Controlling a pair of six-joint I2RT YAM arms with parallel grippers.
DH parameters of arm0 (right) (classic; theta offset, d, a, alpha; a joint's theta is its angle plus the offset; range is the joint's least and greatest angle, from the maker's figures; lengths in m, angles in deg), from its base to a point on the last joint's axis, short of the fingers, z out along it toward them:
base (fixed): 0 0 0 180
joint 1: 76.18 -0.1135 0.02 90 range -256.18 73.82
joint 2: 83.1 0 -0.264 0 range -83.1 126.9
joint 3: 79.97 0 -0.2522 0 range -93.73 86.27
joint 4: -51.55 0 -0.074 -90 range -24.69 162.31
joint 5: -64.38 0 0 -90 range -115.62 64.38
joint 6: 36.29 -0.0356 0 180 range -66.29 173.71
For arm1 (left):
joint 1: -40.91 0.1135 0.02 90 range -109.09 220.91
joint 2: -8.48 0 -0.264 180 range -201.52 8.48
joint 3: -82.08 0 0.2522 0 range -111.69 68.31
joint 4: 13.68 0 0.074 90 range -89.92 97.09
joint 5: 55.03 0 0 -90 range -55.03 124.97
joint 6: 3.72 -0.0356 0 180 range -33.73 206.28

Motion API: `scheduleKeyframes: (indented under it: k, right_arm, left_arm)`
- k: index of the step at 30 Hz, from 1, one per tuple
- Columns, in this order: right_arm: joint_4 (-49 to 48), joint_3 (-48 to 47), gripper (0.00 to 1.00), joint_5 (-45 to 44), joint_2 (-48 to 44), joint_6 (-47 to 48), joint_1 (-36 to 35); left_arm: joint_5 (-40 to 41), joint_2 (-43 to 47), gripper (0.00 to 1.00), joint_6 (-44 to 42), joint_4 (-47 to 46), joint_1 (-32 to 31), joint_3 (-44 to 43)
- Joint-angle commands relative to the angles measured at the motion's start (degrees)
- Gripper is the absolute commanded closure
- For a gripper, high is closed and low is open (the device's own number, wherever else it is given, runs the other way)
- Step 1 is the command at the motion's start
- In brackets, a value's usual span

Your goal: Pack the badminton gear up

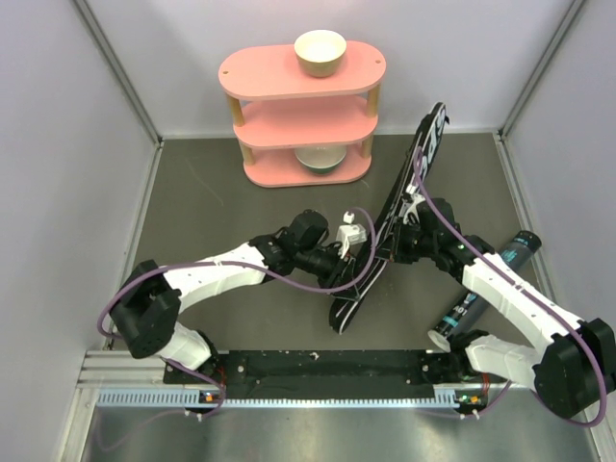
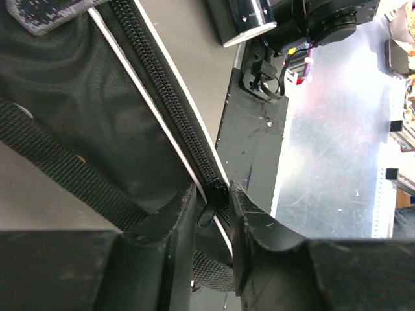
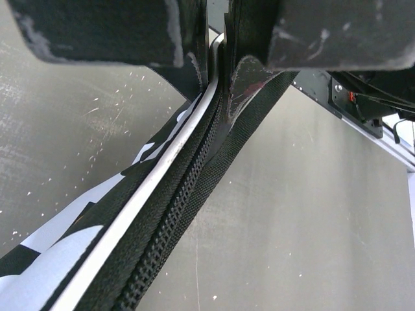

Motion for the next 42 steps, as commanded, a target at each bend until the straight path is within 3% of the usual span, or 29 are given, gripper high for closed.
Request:
scheduleKeyframes:
  k: [1,7,13,18,22,27,31,42]
  right_arm:
    - [-6.8,-3.8,1.0,1.5,-0.3,0.9,0.3]
    - [-6.7,-3.4,1.0,1.4,-0.2,1.0,0.4]
    - [-6.7,-3.0,1.0,0.2,-0.4,0.8,0.3]
    - [-6.6,-2.7,1.0,-2.8,-0.6,-1.8,0.8]
    - [-5.9,-2.8,1.0,-9.9,-0.7,-6.3,0.7]
    - [-5.7,-1.9,1.0,-20.8,-0.3,-12.3,0.9]
    - [-7.4,-1.3,1.0,-26.7,0.7,-15.0,1.8]
    - [-9.2,-2.7,1.0,-29.9,0.4,-21.0,3.5]
  left_arm:
    - [1.9,2.8,0.74,-1.1,0.2,-0.3,0.6]
    - [2.7,3.5,0.9,-0.1,0.4,-0.4,0.1]
    - [3.5,5.4,1.0,0.7,1.3,-0.5,0.4]
    - [3.4,6.3,1.0,1.9,2.0,-1.0,0.8]
    - [5.4,7.9,1.0,3.1,3.4,-2.6,0.7]
    - [13.9,8.5,1.0,4.5,9.2,-7.7,-1.5]
    - [16.1,9.2,1.0,8.3,10.0,-9.9,-0.5]
    - [17.1,9.3,1.0,14.0,5.8,-13.7,3.3]
